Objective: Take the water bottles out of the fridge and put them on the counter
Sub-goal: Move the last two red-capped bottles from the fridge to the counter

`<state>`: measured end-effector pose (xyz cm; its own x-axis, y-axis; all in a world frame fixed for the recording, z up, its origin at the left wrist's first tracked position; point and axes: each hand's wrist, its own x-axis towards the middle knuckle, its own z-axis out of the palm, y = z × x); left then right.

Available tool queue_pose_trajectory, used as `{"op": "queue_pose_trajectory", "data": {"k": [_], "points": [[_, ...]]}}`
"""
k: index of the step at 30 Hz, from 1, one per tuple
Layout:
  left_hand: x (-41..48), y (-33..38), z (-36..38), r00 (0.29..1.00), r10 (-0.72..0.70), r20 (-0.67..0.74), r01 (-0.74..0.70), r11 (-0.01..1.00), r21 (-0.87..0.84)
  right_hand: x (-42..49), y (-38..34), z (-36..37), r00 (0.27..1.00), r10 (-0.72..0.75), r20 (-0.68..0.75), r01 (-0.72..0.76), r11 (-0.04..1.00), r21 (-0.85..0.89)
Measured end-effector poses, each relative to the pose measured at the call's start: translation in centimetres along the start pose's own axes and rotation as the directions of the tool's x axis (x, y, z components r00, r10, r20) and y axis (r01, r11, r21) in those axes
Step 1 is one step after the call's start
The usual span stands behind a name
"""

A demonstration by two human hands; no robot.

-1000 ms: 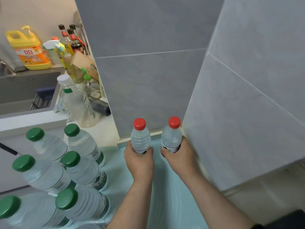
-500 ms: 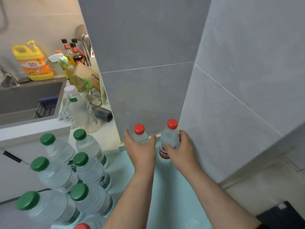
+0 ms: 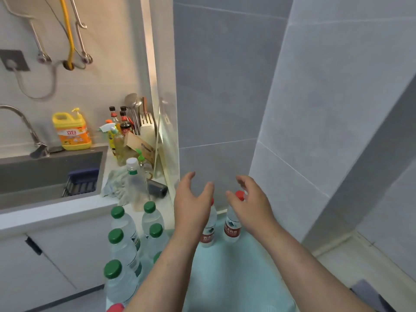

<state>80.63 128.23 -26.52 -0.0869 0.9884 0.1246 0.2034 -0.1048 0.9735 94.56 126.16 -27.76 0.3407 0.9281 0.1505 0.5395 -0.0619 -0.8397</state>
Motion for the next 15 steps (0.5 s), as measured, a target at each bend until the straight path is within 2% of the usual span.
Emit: {"op": "queue_pose_trajectory", "data": {"k": [6,11,15], "points": [[-1.6,1.6,-7.3,0.991,0.097,0.088,-0.106,0.988,0.109,-4.0,-4.6,0.2,0.996,-0.088,-0.031,0.089,0.996,0.026],[-3.8,2.3,-12.7,0.986,0.155,0.066,-0.164,0.976,0.142,-7.3,-7.6,0.5,0.987,-0.16,-0.008,0.16,0.986,0.038],[-7.2,3.5,-16.4,0.983,0.18,0.035,-0.183,0.967,0.178,-10.2,-10.0,0.1,0.975,-0.212,0.063,0.209,0.976,0.062]]}}
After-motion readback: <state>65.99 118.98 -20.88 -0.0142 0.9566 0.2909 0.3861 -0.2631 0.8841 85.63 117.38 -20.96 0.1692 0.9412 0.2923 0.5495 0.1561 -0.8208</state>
